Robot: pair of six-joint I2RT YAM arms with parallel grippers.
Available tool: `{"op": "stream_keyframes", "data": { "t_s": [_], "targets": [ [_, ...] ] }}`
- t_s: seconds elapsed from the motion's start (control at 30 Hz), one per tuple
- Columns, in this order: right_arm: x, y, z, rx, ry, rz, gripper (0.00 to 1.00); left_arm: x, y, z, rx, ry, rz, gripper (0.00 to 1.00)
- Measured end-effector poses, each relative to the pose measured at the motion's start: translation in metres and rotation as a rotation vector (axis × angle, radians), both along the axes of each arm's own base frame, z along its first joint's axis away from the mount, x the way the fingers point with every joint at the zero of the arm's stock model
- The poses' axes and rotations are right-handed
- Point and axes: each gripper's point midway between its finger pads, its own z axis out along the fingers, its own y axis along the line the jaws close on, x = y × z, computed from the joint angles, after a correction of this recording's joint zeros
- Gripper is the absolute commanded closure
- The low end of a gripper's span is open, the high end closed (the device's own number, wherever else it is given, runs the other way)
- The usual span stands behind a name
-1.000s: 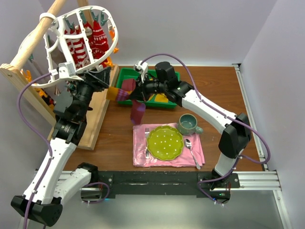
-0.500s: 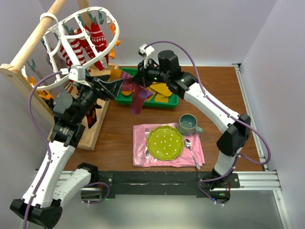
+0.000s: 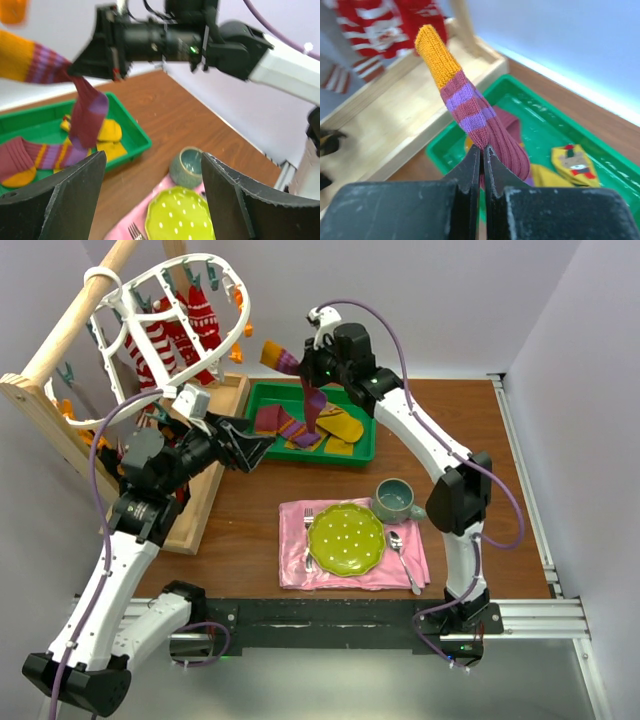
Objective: Remove the socks clipped to the hanger
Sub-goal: Place the sock in the bin.
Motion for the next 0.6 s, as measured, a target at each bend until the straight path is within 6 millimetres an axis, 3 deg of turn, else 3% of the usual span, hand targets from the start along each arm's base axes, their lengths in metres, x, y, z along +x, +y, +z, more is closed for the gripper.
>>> {"op": "stream_keyframes", "data": {
  "t_s": [0.07,0.13,0.17,0.23,0.27,0.3,0.4,0.5,0.6],
  "targets": [
    [0.016,-0.004,-0.011,-0.006,0.004,-0.03,0.97,-0.002,-0.002,-0.009,0.025,0.021,-0.02,0.18],
    [0.028,-0.008,-0.025,-0.014,0.02,-0.055,0.87,-0.005,-0.004,-0.015,0.041,0.035,-0.039,0.18],
    [0.032,-0.009,-0.033,-0.018,0.03,-0.063,0.71,-0.007,-0.004,-0.018,0.049,0.036,-0.048,0.18],
    [0.039,-0.011,-0.053,-0.032,0.06,-0.074,0.54,-0.01,-0.006,-0.024,0.064,0.05,-0.071,0.18],
    [0.04,-0.012,-0.059,-0.03,0.075,-0.08,0.4,-0.011,-0.007,-0.027,0.067,0.054,-0.077,0.18],
    [0.04,-0.013,-0.07,-0.038,0.091,-0.083,0.34,-0.012,-0.007,-0.03,0.071,0.06,-0.083,0.18],
    [0.033,-0.018,-0.098,-0.054,0.14,-0.089,0.21,-0.014,-0.008,-0.037,0.084,0.075,-0.097,0.18],
    [0.019,-0.025,-0.123,-0.08,0.197,-0.092,0.15,-0.016,-0.009,-0.038,0.087,0.077,-0.11,0.17],
    [0.01,-0.029,-0.123,-0.083,0.203,-0.091,0.09,-0.018,-0.01,-0.038,0.087,0.077,-0.119,0.17]
  ]
}}
